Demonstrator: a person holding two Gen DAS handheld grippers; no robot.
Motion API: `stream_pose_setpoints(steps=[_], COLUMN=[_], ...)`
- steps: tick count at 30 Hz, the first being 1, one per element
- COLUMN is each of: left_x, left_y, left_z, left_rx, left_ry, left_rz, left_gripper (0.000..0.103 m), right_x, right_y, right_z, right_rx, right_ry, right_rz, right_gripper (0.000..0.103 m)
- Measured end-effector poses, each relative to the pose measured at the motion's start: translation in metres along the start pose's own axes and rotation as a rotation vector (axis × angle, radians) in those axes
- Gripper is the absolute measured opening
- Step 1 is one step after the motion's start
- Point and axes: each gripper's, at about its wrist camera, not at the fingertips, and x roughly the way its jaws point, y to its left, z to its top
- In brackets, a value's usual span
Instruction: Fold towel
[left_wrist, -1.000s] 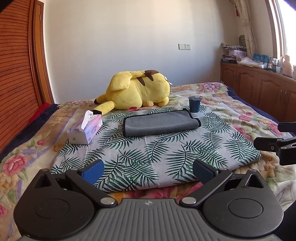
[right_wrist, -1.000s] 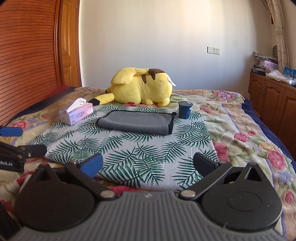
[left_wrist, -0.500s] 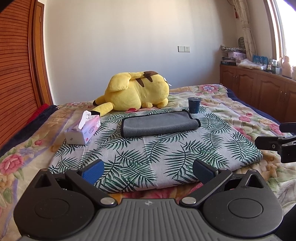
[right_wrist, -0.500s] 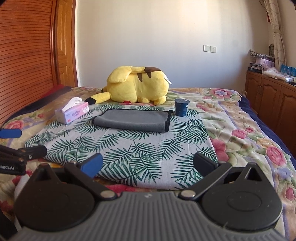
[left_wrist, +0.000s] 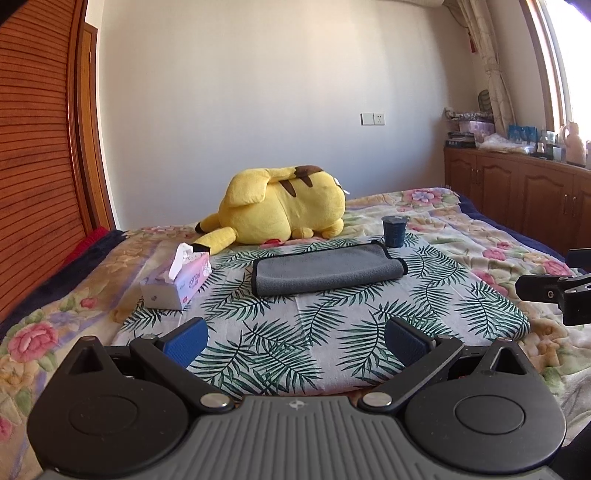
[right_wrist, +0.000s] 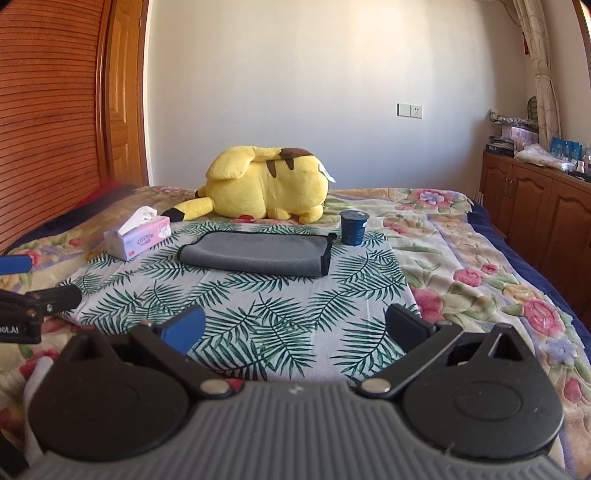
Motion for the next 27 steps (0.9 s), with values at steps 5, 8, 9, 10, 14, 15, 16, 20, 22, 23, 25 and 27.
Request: stream_pose_setpoints(steps=[5,8,9,10,14,15,16,20,22,23,25,27], left_x=[-0.0017,-0.0031,-0.0036,-0.0041,-0.0060,-0.0063,-0.0068,-0.0086,-0.0091,-0.0093,-0.0093,-0.0095], left_y=[0.0006,0.0017,0.0022,0.0027,0.0030,0.0034,0.0040,0.0044,0.0046,0.0045,0.0046,0.0048], left_z=[0.0010,0.0009,0.0012,0.0015,0.0020,0.0020,0.0020,0.0026,0.0028,0.0028,0.0030,0.0029], left_rx=[-0.002,-0.009,-0.013,-0.016,-0.019,-0.021,-0.023,-0.029,-0.030,-0.029,-0.028,-0.030], left_ry=[-0.016,-0.022,-0.026,-0.030,-0.043,-0.045,-0.047,-0.057,-0.059,-0.059,-0.059,-0.060], left_rz=[-0.001,0.000,0.000,-0.001,0.004,0.004,0.004,0.006,0.005,0.006,0.006,0.006], left_gripper=[0.087,0.087,0.087,0.087,0.087,0.087,0.087,0.087,0.087,0.087,0.087,0.087], right_x=[-0.0028,-0.0030,-0.0030,-0.0033,-0.0045,-0.0049,-0.0053,-0.0068,-0.0072,-0.0069,-0.0070,-0.0072], right_y=[-0.0017,-0.0034,-0.0042,-0.0049,-0.0055,-0.0059,-0.0060,-0.0058,-0.0057,-0.0055,-0.0055,-0.0055], right_z=[-0.0001,0.0002,0.0004,0.0004,0.0001,-0.0001,-0.0002,0.0002,0.0000,-0.0001,-0.0001,0.0000], right_rx=[0.005,0.015,0.019,0.022,0.027,0.028,0.028,0.029,0.028,0.028,0.028,0.027], right_ry=[-0.027,-0.038,-0.041,-0.043,-0.054,-0.057,-0.060,-0.074,-0.077,-0.077,-0.078,-0.078], right_rz=[-0.018,-0.032,-0.035,-0.037,-0.045,-0.046,-0.050,-0.060,-0.064,-0.064,-0.065,-0.065], right_gripper=[0.103,0.103,0.103,0.103,0.103,0.103,0.103,0.103,0.103,0.103,0.103,0.103])
